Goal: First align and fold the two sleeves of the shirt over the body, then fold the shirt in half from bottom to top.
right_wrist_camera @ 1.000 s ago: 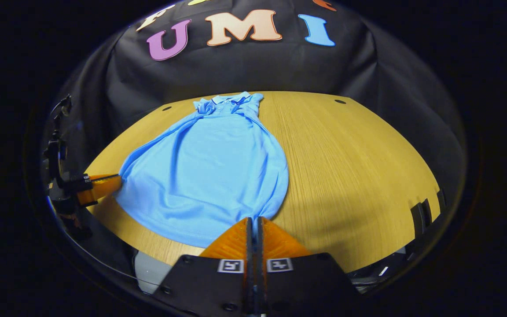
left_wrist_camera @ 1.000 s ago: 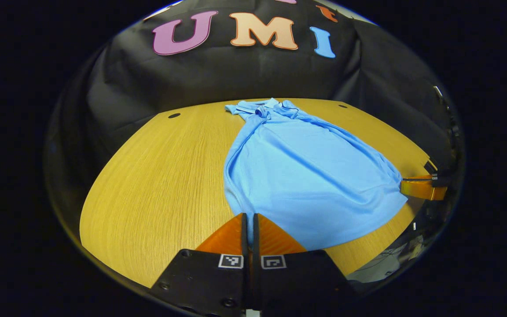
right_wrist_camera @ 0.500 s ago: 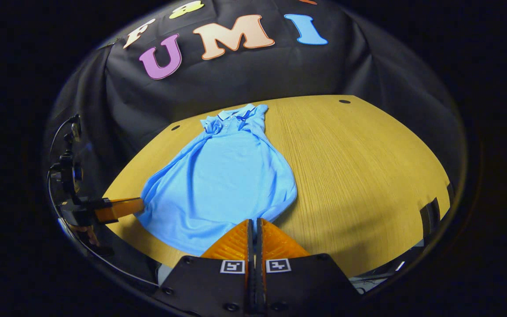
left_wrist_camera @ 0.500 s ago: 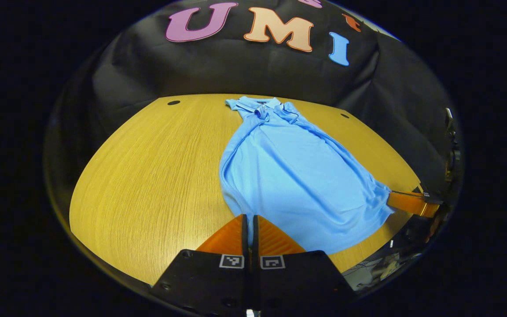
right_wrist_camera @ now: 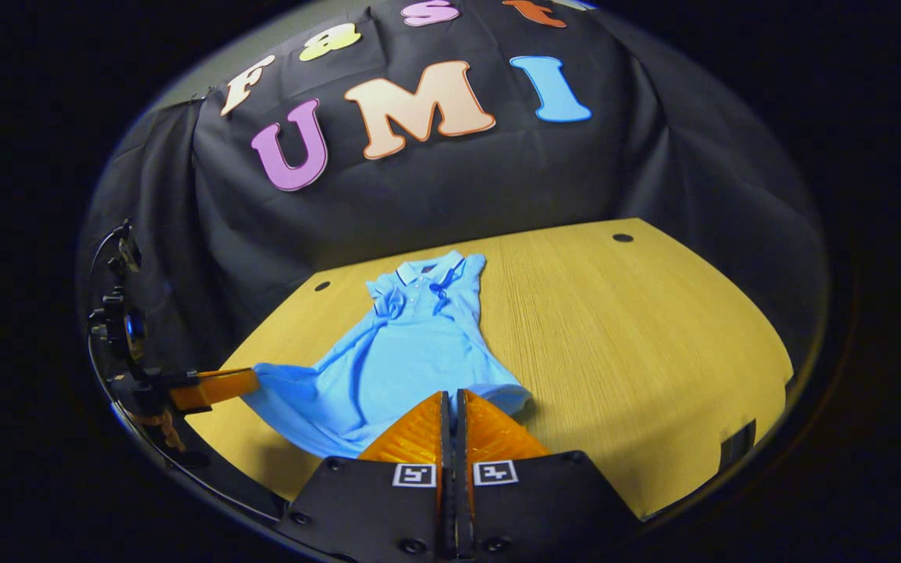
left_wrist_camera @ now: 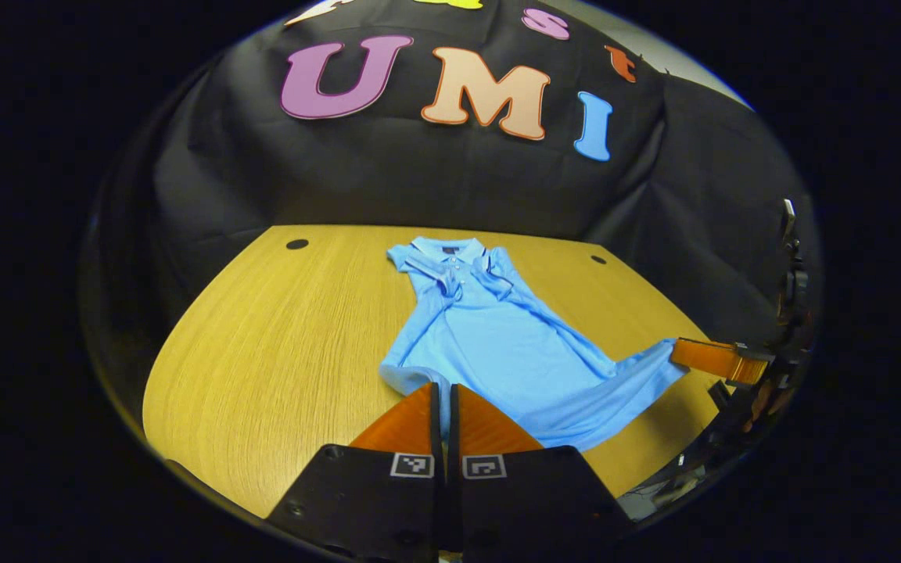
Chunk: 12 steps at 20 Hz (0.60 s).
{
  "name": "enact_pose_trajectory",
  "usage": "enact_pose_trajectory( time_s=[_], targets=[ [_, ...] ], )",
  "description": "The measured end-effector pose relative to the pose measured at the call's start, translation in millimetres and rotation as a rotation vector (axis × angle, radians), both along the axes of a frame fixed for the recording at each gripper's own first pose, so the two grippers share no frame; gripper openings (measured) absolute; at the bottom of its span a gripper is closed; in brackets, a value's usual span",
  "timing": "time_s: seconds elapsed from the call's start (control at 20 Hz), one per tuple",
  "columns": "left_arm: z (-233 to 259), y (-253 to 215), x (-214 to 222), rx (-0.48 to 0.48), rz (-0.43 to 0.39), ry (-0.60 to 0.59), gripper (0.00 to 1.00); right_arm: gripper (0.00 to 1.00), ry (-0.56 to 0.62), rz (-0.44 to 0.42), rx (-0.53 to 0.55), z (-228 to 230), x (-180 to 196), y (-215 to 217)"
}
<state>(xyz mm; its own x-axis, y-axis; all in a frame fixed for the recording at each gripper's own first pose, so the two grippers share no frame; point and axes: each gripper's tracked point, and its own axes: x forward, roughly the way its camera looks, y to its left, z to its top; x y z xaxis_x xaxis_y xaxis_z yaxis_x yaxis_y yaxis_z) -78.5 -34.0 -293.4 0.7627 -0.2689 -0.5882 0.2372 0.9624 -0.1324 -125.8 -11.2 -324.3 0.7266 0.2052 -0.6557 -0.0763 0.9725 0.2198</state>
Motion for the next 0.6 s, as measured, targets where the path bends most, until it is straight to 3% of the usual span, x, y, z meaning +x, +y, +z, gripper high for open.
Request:
enact_pose_trajectory(
  time_s=[0.25, 0.6],
  targets=[
    [33.3, -9.2, 65.2, 0.014, 0.016, -0.086, 0.00, 0.03, -0.080, 0.028, 0.037, 29.1, 74.8, 4.4],
    [58.1, -17.2, 169.1, 0.033, 0.052, -0.187, 0.00, 0.03, -0.165, 0.061, 0.086, 32.8, 193.4, 15.6]
  ],
)
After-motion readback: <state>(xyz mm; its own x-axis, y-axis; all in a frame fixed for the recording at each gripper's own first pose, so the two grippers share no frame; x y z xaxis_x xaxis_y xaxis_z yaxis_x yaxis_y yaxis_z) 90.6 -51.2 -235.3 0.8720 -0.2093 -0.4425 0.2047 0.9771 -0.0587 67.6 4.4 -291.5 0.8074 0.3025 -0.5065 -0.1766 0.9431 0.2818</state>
